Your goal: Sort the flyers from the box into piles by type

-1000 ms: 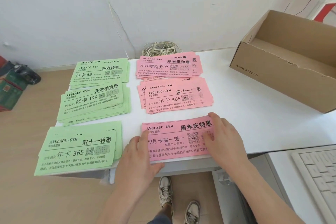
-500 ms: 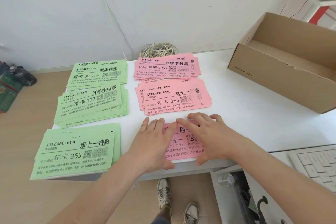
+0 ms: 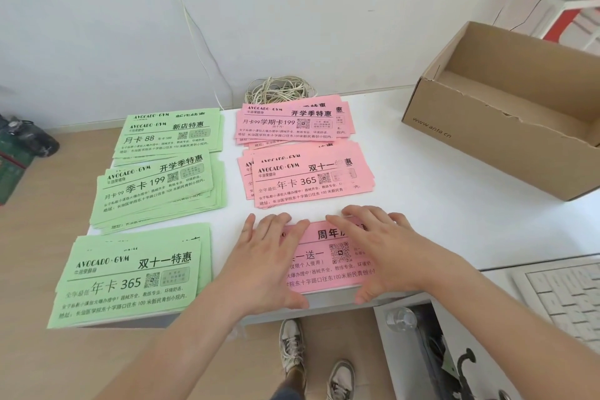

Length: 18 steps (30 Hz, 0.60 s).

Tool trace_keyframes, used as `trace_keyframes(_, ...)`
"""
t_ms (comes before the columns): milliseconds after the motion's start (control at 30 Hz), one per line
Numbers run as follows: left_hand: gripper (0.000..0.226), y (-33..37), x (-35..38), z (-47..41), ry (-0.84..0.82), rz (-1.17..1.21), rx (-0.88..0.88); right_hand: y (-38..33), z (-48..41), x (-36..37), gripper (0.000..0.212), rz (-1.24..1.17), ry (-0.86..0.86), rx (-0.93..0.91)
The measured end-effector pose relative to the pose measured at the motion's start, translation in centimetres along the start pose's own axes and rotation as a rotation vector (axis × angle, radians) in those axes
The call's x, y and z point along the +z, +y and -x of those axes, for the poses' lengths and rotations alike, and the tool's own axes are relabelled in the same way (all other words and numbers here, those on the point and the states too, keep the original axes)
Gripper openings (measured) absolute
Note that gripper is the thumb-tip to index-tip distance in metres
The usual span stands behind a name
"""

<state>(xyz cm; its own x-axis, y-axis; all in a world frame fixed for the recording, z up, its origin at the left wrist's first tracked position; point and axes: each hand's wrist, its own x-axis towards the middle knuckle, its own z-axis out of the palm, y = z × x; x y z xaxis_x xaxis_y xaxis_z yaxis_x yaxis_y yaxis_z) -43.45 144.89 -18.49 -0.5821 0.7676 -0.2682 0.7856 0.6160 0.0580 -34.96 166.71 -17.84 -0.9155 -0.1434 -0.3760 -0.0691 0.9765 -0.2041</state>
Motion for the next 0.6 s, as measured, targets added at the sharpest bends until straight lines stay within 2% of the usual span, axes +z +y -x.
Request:
trace_keyframes(100, 0.118, 0.2, 0.1, 0.1, 0.007, 0.028, -0.011, 0.7, 0.7, 0.3, 0.125, -0.053, 0.035, 0.052)
trace_keyframes(333, 0.113, 0.3, 0.0, -0.3, 0.041, -0.009, 0.01, 1.1, 0.8, 0.8, 0.116, -0.07, 0.091, 0.038)
trace_keyframes(433, 0.117, 0.3, 0.0, -0.1, 0.042, -0.01, 0.0, 1.1, 0.9, 0.8, 0.118, -0.075, 0.098, 0.047)
trace_keyframes(533, 0.13, 0.4, -0.4, 0.3, -0.001, 0.012, -0.044, 1.0, 1.2, 0.7, 0.128, -0.134, 0.062, 0.071)
trace_keyframes(600, 0.131, 0.5, -1.4, 1.0, 0.012, 0.088, -0.088, 0.6, 1.5, 0.4, 0.123, -0.206, 0.11, 0.111)
